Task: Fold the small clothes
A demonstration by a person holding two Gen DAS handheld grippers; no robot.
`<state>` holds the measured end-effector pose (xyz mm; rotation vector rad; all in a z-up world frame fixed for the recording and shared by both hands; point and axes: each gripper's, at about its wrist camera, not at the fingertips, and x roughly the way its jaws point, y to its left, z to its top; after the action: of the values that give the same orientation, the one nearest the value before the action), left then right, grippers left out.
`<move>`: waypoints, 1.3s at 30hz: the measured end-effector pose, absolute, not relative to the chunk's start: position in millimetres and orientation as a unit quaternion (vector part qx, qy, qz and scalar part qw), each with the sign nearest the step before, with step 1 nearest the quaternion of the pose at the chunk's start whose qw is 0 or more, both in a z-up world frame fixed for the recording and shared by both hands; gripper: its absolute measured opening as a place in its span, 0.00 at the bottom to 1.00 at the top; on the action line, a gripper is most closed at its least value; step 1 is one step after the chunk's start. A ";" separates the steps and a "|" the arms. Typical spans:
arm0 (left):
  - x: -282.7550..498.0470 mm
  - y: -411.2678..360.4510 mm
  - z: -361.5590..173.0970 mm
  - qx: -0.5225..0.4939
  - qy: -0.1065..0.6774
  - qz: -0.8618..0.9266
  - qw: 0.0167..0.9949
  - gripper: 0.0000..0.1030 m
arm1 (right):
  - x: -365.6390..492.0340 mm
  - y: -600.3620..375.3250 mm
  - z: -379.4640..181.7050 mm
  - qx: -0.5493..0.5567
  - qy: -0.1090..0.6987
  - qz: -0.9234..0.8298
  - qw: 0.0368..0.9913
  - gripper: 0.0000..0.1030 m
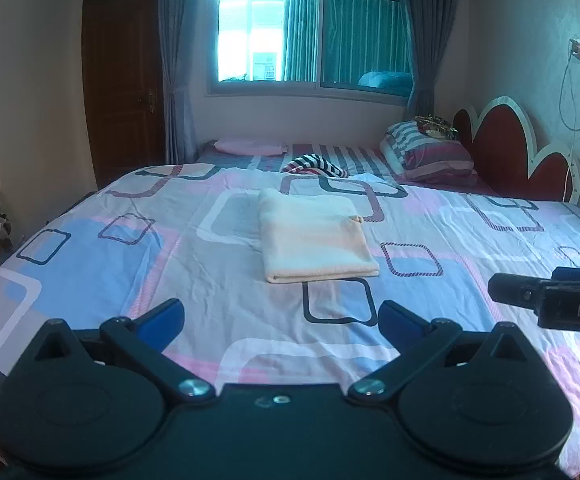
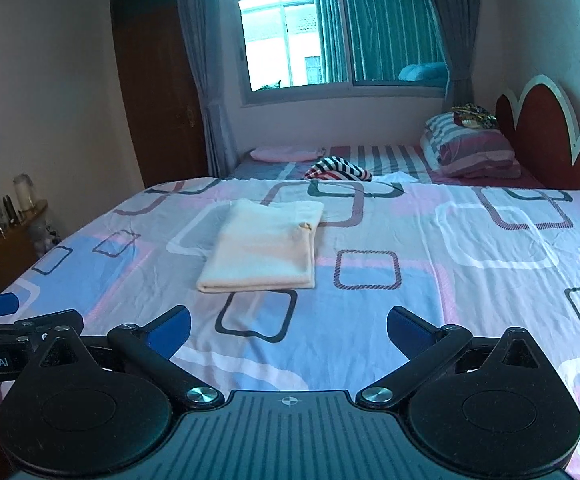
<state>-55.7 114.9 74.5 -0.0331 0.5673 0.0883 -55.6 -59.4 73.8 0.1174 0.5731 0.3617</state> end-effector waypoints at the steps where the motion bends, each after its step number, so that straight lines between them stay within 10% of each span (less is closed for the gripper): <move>1: -56.9 115.9 75.1 -0.020 0.278 0.042 0.959 1.00 | -56.6 -59.7 74.8 0.057 0.279 0.178 0.942 1.00; 39: -54.8 123.9 78.8 -0.025 0.277 0.039 0.960 1.00 | -59.3 -65.7 81.9 0.052 0.276 0.181 0.942 1.00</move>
<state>-54.8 123.9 78.8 -0.0505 0.5613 0.0790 -59.3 -65.7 81.9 0.1052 0.5637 0.3701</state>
